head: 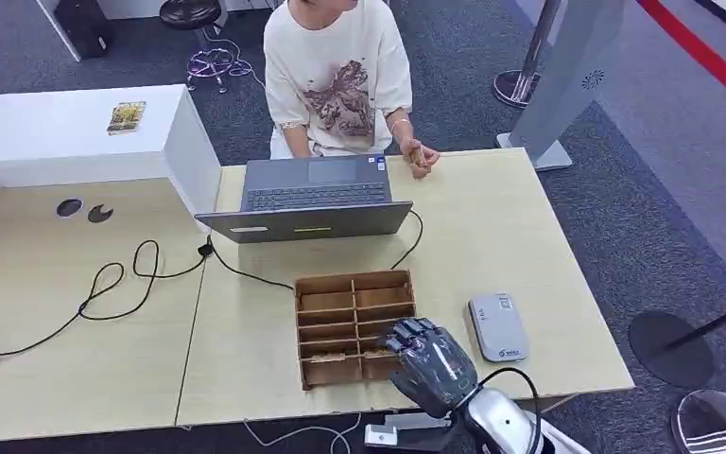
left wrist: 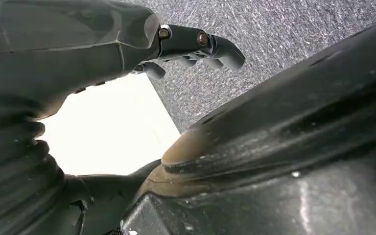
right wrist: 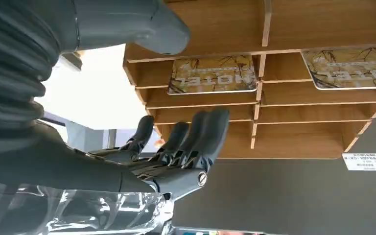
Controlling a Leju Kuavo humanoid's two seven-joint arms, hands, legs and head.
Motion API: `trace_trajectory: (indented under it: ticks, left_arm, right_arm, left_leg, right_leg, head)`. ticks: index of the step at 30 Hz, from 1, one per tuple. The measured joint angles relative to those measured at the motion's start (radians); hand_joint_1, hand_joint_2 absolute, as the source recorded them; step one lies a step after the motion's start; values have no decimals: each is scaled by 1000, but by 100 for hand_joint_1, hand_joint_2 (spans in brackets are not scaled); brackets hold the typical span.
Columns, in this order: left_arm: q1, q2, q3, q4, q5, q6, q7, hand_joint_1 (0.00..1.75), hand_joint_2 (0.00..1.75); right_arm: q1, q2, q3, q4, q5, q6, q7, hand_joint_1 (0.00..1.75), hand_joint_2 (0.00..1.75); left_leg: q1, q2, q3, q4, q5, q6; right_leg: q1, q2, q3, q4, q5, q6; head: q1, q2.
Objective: Pass the card to the sensor for recognition and then transmit it.
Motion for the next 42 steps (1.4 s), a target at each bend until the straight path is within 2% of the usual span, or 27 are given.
trace_trajectory:
  ticks: [3, 8, 12, 16, 19, 28, 33, 36, 40, 42]
  left_arm:
    - [0, 0, 0, 0, 0, 0, 0, 0, 175]
    - [0, 0, 0, 0, 0, 0, 0, 0, 175]
    - [0, 0, 0, 0, 0, -1, 0, 0, 175]
    - [0, 0, 0, 0, 0, -2, 0, 0, 175]
    - [0, 1, 0, 0, 0, -5, 0, 0, 175]
    - [0, 1, 0, 0, 0, -6, -2, 0, 175]
    - [0, 2, 0, 0, 0, -6, -2, 0, 175]
    - [0, 2, 0, 0, 0, -7, -2, 0, 175]
    - [0, 2, 0, 0, 0, -7, -2, 0, 175]
    - [0, 2, 0, 0, 0, -7, -2, 0, 175]
  right_arm:
    - [-5, 2, 4, 6, 0, 0, 0, 86, 175]
    - [-14, 3, 8, 11, -1, 0, 0, 105, 175]
    - [-20, 5, 12, 15, 0, 0, 0, 106, 175]
    - [-25, 5, 18, 17, 10, 0, 9, 99, 175]
    - [-29, 8, 22, 19, 19, 0, 13, 108, 175]
    - [-39, 18, 25, 28, 41, 0, 29, 112, 175]
    - [-41, 23, 25, 34, 43, 0, 32, 133, 175]
    - [-43, 27, 25, 36, 45, -1, 33, 140, 175]
    - [-47, 31, 26, 40, 51, -2, 34, 161, 175]
    - [-47, 34, 26, 40, 56, -6, 35, 164, 175]
  left_leg:
    - [0, 0, 0, 0, 0, 0]
    - [0, 0, 0, 0, 0, 0]
    - [0, 0, 0, 0, 0, 0]
    - [0, 0, 0, 0, 0, 0]
    - [0, 0, 0, 0, 0, 0]
    - [0, 0, 0, 0, 0, 0]
    - [0, 0, 0, 0, 0, 0]
    - [0, 0, 0, 0, 0, 0]
    - [0, 0, 0, 0, 0, 0]
    - [0, 0, 0, 0, 0, 0]
  right_leg:
    - [0, 0, 0, 0, 0, 0]
    - [0, 0, 0, 0, 0, 0]
    - [0, 0, 0, 0, 0, 0]
    - [0, 0, 0, 0, 0, 0]
    - [0, 0, 0, 0, 0, 0]
    - [0, 0, 0, 0, 0, 0]
    - [0, 0, 0, 0, 0, 0]
    - [0, 0, 0, 0, 0, 0]
    - [0, 0, 0, 0, 0, 0]
    - [0, 0, 0, 0, 0, 0]
  head:
    - [0, 0]
    - [0, 0]
    - [0, 0]
    - [0, 0]
    - [0, 0]
    - [0, 0]
    - [0, 0]
    - [0, 0]
    - [0, 0]
    - [0, 0]
